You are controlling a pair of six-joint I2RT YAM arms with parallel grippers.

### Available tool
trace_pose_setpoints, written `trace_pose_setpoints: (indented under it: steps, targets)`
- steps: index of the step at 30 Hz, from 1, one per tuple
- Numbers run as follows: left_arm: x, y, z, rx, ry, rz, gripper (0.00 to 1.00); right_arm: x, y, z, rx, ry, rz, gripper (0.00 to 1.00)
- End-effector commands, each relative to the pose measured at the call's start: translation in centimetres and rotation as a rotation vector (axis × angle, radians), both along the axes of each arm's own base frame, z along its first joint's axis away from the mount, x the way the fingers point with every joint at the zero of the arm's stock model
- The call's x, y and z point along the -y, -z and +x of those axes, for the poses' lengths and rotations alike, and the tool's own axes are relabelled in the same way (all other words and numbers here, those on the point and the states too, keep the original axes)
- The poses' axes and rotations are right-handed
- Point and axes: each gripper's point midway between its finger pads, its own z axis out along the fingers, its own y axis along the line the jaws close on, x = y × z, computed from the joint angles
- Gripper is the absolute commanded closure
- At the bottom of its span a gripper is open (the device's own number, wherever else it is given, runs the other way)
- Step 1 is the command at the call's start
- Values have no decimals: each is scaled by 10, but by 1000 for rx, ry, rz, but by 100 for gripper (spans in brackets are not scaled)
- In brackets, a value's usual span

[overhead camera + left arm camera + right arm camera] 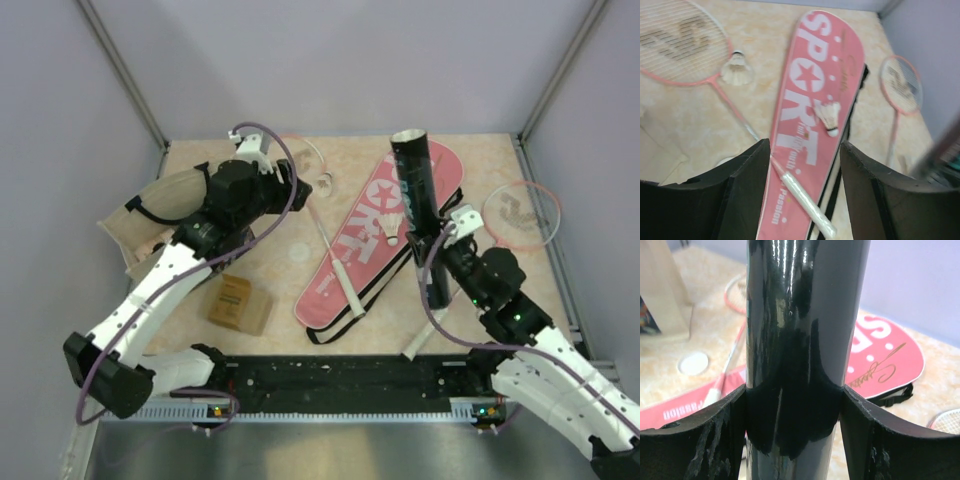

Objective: Pack up the badminton gear

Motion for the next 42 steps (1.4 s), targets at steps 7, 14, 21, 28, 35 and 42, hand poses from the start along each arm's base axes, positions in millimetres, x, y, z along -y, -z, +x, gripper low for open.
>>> trace_pose_setpoints:
  steps: [7, 14, 21, 28, 35, 42]
  targets:
    - [0, 80, 109, -99, -433, -124, 39, 17, -122, -39, 281, -39, 330, 57]
    - [25, 137, 173, -137, -531, -155, 41, 26, -136, -47, 313, -26, 346, 58]
    - [29, 171, 209, -143, -576, -229, 41, 28, -139, -51, 336, -34, 347, 59]
    - [27, 199, 231, -168, -539, -320, 44, 24, -135, -55, 326, -65, 342, 59]
    - [37, 210, 244, -164, -490, -378, 48, 29, -129, -52, 339, -34, 309, 59]
    - [50, 212, 254, -157, -443, -412, 53, 28, -120, -48, 332, -29, 285, 59]
